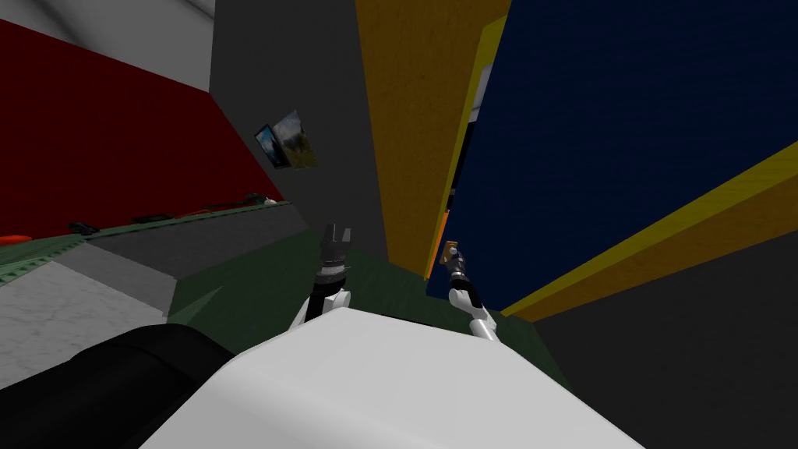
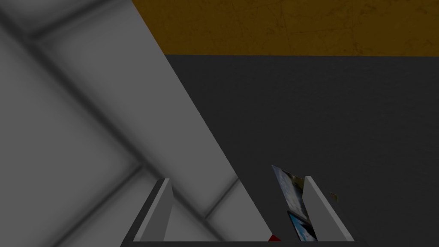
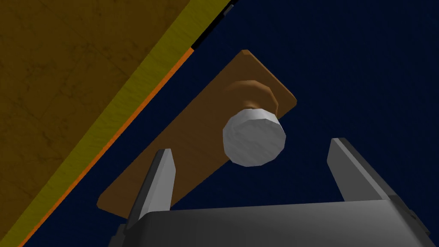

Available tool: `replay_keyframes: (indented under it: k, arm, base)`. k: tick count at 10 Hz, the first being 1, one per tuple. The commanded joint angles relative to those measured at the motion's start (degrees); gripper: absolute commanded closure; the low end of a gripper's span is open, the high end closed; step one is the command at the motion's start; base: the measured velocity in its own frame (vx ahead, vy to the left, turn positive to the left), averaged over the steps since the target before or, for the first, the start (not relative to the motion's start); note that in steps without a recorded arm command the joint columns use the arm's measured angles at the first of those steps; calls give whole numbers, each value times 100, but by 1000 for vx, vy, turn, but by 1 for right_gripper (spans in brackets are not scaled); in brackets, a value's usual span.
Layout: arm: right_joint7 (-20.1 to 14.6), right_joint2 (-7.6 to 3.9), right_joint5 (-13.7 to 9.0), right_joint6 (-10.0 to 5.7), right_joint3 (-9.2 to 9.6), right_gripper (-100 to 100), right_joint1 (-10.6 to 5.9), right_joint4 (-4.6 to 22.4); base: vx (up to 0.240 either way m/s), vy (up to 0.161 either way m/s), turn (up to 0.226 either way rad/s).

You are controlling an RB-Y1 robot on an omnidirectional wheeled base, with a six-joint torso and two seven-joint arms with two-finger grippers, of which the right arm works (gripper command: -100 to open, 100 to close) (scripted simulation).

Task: Pull the door open

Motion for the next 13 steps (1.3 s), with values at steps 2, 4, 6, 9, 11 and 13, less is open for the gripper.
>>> replay_keyframes:
  k: [2,4,6,9,11,13]
  arm:
    - [-430,-60,-390,-14,88,-100,-24,-1]
    - [-721,-88,-571,-20,129,-100,-36,-1]
    - [-972,-115,-747,-27,169,-100,-47,-2]
    - [-1425,-167,-1089,-38,246,-100,-69,-3]
    - [-1648,-192,-1255,-44,283,-100,-80,-3]
    - [-2011,-238,-1554,-55,351,-100,-99,-4]
  base:
    - [-74,-43,95]
    - [-58,-37,51]
    - [-76,-44,82]
    - [-60,-35,56]
    - [-73,-35,75]
    - [-82,-37,70]
